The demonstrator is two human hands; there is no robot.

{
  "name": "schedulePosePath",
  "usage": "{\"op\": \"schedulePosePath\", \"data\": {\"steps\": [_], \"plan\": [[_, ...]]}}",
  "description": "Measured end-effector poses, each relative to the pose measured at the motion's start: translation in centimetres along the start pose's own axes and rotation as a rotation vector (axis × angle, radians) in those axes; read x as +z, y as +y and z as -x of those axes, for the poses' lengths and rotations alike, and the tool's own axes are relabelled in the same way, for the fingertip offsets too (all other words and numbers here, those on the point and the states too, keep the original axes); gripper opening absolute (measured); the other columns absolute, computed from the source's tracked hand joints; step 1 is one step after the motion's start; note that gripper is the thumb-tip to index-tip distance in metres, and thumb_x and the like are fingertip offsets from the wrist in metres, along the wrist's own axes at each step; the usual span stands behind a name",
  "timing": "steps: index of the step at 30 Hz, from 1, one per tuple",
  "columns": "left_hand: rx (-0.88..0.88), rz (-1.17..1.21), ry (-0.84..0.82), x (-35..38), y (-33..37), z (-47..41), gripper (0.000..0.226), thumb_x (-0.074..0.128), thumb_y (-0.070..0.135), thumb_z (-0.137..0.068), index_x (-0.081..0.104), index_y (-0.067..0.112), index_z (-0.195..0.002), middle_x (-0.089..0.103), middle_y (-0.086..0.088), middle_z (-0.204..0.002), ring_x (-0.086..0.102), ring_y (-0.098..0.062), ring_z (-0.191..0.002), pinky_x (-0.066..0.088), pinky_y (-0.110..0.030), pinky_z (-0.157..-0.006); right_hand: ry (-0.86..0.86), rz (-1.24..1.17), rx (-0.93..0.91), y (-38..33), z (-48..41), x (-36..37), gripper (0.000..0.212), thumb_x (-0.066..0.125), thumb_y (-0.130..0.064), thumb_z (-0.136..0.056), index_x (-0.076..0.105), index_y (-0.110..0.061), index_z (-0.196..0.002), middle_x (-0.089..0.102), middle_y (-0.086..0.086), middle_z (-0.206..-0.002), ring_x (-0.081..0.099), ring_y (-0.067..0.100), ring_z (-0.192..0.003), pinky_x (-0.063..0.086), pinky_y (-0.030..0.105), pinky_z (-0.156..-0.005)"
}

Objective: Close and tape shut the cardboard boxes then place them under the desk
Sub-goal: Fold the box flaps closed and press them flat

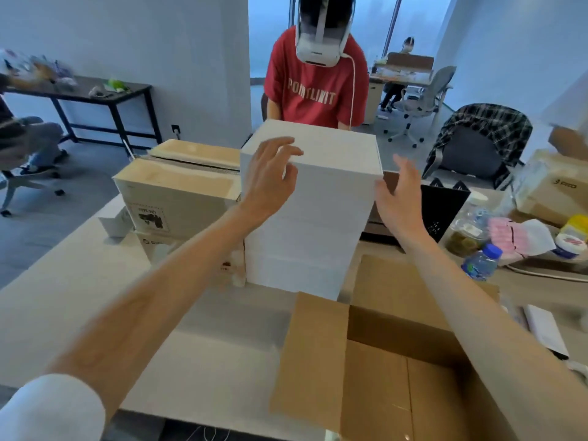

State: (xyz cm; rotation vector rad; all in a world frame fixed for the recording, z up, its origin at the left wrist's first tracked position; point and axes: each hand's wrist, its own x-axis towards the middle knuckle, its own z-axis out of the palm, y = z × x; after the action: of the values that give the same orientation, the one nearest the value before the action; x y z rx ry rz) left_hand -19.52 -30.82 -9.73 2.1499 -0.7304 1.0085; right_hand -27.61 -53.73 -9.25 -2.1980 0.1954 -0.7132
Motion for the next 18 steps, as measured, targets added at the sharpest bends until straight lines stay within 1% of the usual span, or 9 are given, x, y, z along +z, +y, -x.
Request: {"op": "schedulePosePath", "data": {"steps": [2,4,6,9,11,13,15,16,18], "plan": [[-0.138,-0.023,-0.05,-0.9,-2.2,-2.3,0.031,0.048,0.01,-0.09,0.065,0.013,-0.116,0.054,-0.005,-0.134,0.047,-0.025,-0.123,0.041,-0.032,-0.094,0.017,-0.072,0.061,-0.8,-2.2,0.5,0.056,0.043,-0.034,-0.102,0.028,-0.015,-0.152,0.024,0.005,-0.159,0.025,0.021,-0.145,0.023,0.042,-0.119],[-0.399,0.031,-0.244,-1.4,-4.3,-4.4,0.037,0.046,0.017,-0.094,0.056,0.017,-0.13,0.045,-0.003,-0.143,0.043,-0.022,-0.128,0.039,-0.032,-0.097,-0.013,-0.138,0.162,-1.2,-4.2,1.1,0.058,0.039,-0.039,-0.103,0.023,-0.018,-0.155,0.022,0.003,-0.161,0.025,0.02,-0.146,0.023,0.036,-0.118],[-0.635,0.146,-0.44,-1.6,-6.0,-6.1,0.046,0.046,0.022,-0.095,0.043,0.017,-0.141,0.044,-0.005,-0.142,0.048,-0.022,-0.122,0.041,-0.03,-0.093,-0.073,-0.165,0.269,-1.4,-6.4,1.8,0.063,0.04,-0.039,-0.103,0.016,-0.016,-0.157,0.018,0.003,-0.163,0.022,0.02,-0.148,0.024,0.036,-0.116],[-0.748,0.287,-0.592,-1.4,-8.1,-7.4,0.048,0.051,0.023,-0.094,0.039,0.013,-0.139,0.051,-0.005,-0.124,0.054,-0.022,-0.108,0.041,-0.028,-0.082,-0.151,-0.106,0.394,-1.5,-9.1,2.8,0.068,0.049,-0.03,-0.101,0.015,-0.009,-0.156,0.024,0.005,-0.16,0.031,0.024,-0.143,0.034,0.031,-0.102],[-0.825,0.417,-0.654,-1.2,-9.3,-8.1,0.04,0.059,0.026,-0.091,0.049,0.013,-0.128,0.055,-0.003,-0.114,0.058,-0.018,-0.097,0.046,-0.028,-0.079,-0.188,-0.099,0.444,-1.1,-10.4,3.3,0.063,0.055,-0.026,-0.097,0.026,-0.006,-0.149,0.039,0.007,-0.149,0.047,0.026,-0.128,0.042,0.027,-0.085],[-0.884,0.534,-0.712,-0.8,-10.3,-8.7,0.027,0.064,0.028,-0.088,0.059,0.015,-0.112,0.063,-0.003,-0.109,0.061,-0.016,-0.091,0.05,-0.029,-0.085,-0.227,-0.132,0.494,-0.2,-11.2,3.6,0.054,0.059,-0.032,-0.094,0.04,-0.008,-0.139,0.054,0.009,-0.135,0.058,0.025,-0.11,0.048,0.029,-0.068],[-0.946,0.625,-0.727,0.0,-11.3,-9.0,0.027,0.066,0.031,-0.086,0.063,0.017,-0.11,0.068,-0.002,-0.109,0.064,-0.017,-0.094,0.05,-0.032,-0.094,-0.255,-0.19,0.518,0.4,-11.5,3.7,0.052,0.059,-0.039,-0.094,0.046,-0.009,-0.135,0.061,0.008,-0.128,0.063,0.025,-0.107,0.049,0.03,-0.067],[-0.978,0.666,-0.731,0.3,-11.5,-9.0,0.029,0.066,0.033,-0.086,0.064,0.018,-0.111,0.069,-0.002,-0.109,0.065,-0.017,-0.094,0.051,-0.033,-0.094,-0.27,-0.217,0.526,0.6,-11.5,3.6,0.052,0.059,-0.041,-0.094,0.048,-0.011,-0.135,0.063,0.006,-0.126,0.064,0.024,-0.107,0.051,0.032,-0.07],[-1.037,0.771,-0.739,0.8,-11.7,-8.8,0.033,0.066,0.033,-0.085,0.063,0.016,-0.114,0.069,-0.003,-0.104,0.066,-0.018,-0.089,0.053,-0.032,-0.087,-0.293,-0.312,0.562,0.8,-11.4,3.4,0.048,0.059,-0.041,-0.094,0.052,-0.014,-0.133,0.067,0.004,-0.122,0.067,0.022,-0.102,0.053,0.034,-0.076]]}}
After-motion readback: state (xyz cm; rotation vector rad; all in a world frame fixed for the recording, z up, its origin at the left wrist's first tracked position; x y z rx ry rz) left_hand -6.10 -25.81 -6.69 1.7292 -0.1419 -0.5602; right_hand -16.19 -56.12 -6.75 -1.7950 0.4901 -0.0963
